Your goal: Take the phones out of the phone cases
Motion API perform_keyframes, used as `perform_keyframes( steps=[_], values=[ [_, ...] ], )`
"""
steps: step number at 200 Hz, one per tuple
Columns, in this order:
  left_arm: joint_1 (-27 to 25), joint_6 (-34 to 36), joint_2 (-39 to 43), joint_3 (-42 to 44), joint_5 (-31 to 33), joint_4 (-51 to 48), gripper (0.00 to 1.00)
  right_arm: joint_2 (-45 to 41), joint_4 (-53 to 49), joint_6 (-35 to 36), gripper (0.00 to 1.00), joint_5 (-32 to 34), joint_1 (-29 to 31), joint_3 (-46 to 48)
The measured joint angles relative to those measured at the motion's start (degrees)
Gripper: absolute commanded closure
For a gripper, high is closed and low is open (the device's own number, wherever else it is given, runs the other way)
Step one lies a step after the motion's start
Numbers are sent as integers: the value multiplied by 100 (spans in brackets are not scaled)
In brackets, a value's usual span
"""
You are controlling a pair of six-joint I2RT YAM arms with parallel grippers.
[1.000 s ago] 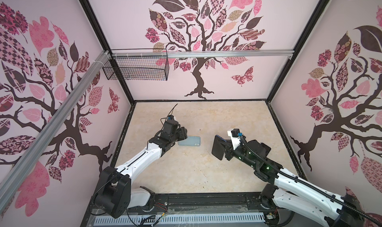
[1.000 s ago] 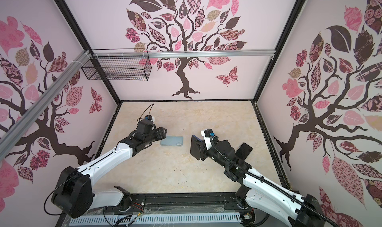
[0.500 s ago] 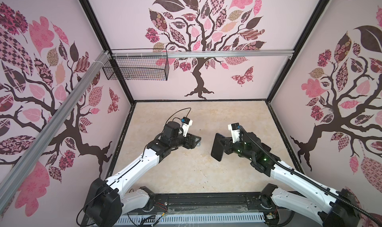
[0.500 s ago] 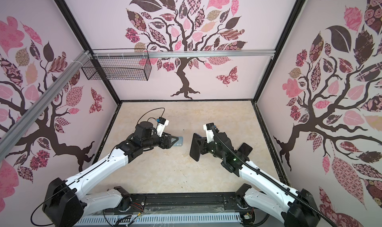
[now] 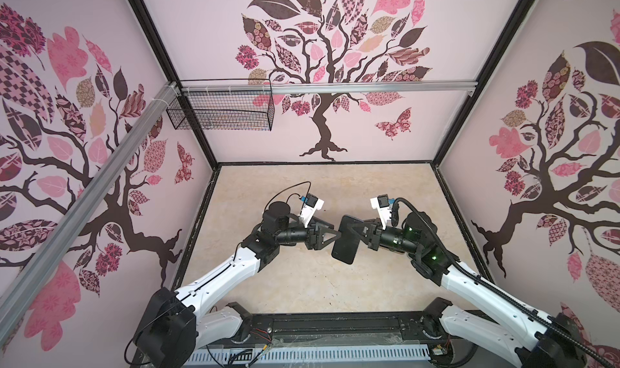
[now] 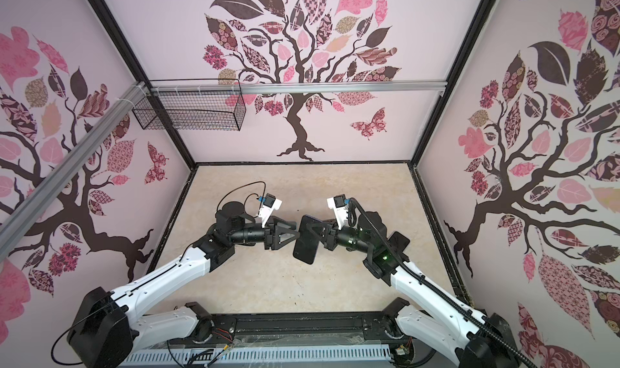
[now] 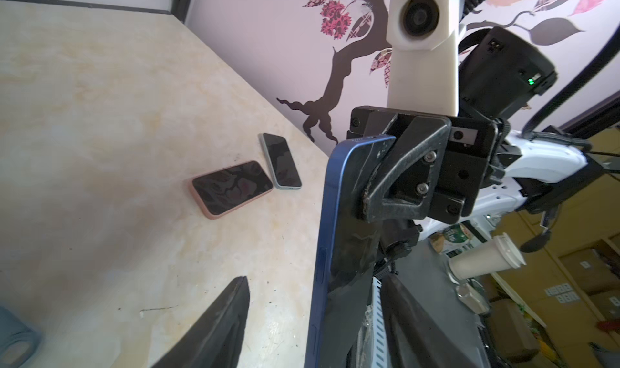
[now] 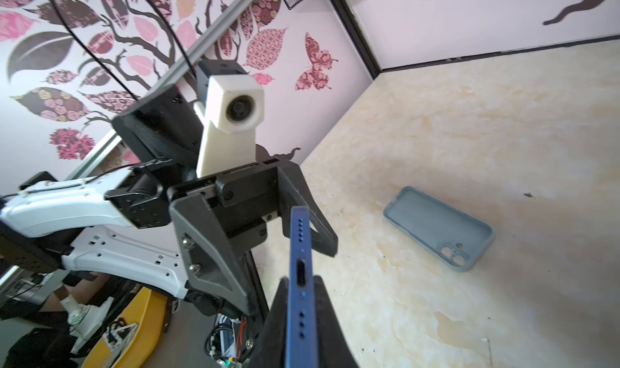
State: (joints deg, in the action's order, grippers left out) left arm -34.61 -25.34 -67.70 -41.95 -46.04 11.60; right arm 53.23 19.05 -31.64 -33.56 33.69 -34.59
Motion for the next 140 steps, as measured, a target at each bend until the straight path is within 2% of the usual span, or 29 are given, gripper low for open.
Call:
perform_keyframes(
  steps=[17,33,54,74,95,102,121,140],
  values=[
    [-11,-136,-2,13,-219,199,49,7,229,-155,100,-133,0,0],
    [-24,-168,-2,13,-385,339,60,11,444,-297,100,-238,0,0],
    [-42,-264,-2,20,-601,487,78,48,721,-448,100,-363,-2,0],
    [-50,-330,-2,37,-772,634,100,81,831,-542,100,-431,-4,4],
    [-24,-435,17,48,-938,713,100,76,951,-551,100,-562,-9,15],
    [-24,-472,28,50,-960,748,100,74,975,-555,88,-588,-11,15],
    [-31,-535,57,52,-955,870,100,66,1067,-584,66,-605,-11,17],
    [-63,-695,109,87,-780,1023,100,44,1283,-721,59,-634,-4,114]
  ],
)
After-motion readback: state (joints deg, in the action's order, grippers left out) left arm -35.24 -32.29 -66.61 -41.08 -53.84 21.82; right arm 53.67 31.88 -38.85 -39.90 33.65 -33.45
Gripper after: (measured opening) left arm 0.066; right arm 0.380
